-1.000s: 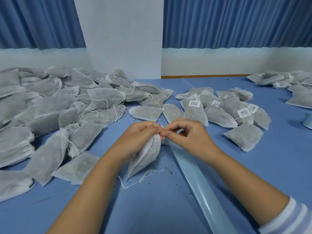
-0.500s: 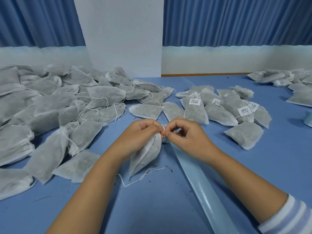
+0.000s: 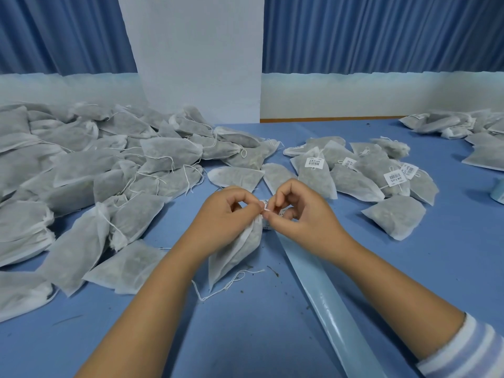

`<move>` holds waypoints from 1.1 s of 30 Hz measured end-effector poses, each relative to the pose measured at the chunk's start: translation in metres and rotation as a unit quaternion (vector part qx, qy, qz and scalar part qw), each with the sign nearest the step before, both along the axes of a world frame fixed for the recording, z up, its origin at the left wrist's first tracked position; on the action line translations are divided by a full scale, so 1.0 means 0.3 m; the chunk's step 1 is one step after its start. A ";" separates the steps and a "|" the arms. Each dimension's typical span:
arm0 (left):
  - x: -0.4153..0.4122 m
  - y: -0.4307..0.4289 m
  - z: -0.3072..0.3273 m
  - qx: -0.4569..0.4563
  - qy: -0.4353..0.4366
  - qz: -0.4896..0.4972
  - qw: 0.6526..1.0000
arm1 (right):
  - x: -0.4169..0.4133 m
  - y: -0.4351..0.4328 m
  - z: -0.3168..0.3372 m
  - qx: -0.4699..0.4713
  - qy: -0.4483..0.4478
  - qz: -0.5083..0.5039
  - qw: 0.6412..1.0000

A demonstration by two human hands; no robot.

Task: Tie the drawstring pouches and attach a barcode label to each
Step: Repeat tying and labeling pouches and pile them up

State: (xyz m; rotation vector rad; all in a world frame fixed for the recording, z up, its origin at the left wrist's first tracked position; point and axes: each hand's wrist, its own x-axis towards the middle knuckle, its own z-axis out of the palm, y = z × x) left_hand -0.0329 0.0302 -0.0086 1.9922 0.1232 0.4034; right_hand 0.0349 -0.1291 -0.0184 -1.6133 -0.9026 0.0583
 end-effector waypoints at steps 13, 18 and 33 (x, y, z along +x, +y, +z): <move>-0.004 0.023 -0.003 0.077 0.010 0.012 0.997 | 0.023 -0.007 -0.011 -0.128 -0.154 -0.066 0.978; -0.008 0.033 -0.008 0.067 0.006 -0.025 0.997 | 0.030 -0.012 0.017 -0.109 0.046 0.015 0.993; -0.014 0.005 0.018 -0.053 0.070 -0.066 0.994 | 0.017 -0.012 0.005 -0.037 -0.051 -0.009 0.998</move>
